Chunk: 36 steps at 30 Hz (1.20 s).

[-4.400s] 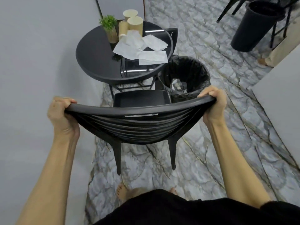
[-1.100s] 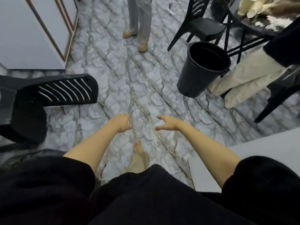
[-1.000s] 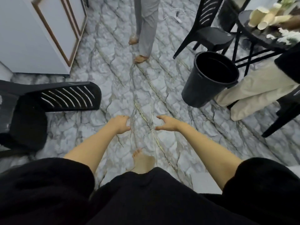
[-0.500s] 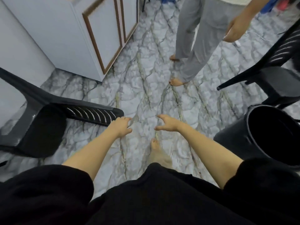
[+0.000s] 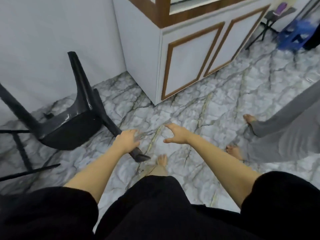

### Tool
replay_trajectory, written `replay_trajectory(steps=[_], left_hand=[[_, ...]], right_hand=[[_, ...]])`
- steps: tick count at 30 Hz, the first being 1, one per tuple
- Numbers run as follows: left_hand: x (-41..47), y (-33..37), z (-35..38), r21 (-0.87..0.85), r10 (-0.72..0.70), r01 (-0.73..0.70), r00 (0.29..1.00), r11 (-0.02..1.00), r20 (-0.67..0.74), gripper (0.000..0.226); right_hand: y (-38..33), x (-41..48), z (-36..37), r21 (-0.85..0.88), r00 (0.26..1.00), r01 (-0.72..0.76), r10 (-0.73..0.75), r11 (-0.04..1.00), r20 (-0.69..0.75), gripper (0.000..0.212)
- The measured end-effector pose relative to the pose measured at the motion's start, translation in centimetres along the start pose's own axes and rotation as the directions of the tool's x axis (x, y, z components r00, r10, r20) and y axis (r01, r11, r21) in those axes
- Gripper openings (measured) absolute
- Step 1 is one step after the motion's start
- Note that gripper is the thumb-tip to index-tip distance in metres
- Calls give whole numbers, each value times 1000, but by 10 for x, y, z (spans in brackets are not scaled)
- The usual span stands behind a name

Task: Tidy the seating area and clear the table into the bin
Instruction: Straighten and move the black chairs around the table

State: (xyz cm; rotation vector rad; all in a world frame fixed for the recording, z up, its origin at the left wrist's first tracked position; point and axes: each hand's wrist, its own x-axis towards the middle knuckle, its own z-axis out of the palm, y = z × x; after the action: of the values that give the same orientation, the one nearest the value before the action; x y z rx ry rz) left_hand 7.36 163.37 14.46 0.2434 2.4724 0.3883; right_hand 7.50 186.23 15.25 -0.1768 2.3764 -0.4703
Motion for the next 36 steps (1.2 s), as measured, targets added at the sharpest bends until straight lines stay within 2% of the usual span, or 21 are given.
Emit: replay_trajectory(steps=[5, 8, 15, 20, 24, 26, 28, 31, 34, 36], left_hand=[[67, -16, -40, -158, -152, 135, 983, 978, -101, 61], [94, -20, -57, -253, -262, 227, 958, 940, -116, 62], [119, -27, -81, -475, -538, 429, 835, 768, -115, 60], [129, -40, -90, -669, -759, 532, 647, 519, -74, 62], [133, -34, -88, -805, -890, 537, 455, 252, 25, 64], [134, -29, -84, -863, -926, 487, 372, 132, 68, 68], [132, -20, -81, -914, -959, 405, 261, 5, 111, 66], [122, -1, -72, -946, -980, 301, 116, -118, 159, 63], [115, 25, -49, -937, -973, 280, 27, -211, 227, 63], [115, 40, -28, -903, -945, 292, -7, -314, 326, 64]], right_hand=[[0, 99, -83, -190, 982, 187, -177, 964, 71, 80], [-11, 150, -123, -259, 955, 285, -249, 923, 163, 79], [-55, 246, -185, -396, 857, 502, -382, 769, 345, 79], [-108, 313, -198, -421, 721, 681, -446, 599, 531, 81], [-150, 346, -202, -389, 544, 834, -465, 392, 699, 79], [-170, 359, -204, -361, 471, 880, -466, 309, 749, 80], [-190, 368, -204, -322, 388, 921, -460, 219, 799, 80], [-214, 371, -196, -270, 269, 961, -418, 60, 868, 79], [-226, 364, -180, -222, 199, 975, -361, -22, 911, 78], [-230, 358, -161, -196, 167, 979, -318, -62, 933, 78]])
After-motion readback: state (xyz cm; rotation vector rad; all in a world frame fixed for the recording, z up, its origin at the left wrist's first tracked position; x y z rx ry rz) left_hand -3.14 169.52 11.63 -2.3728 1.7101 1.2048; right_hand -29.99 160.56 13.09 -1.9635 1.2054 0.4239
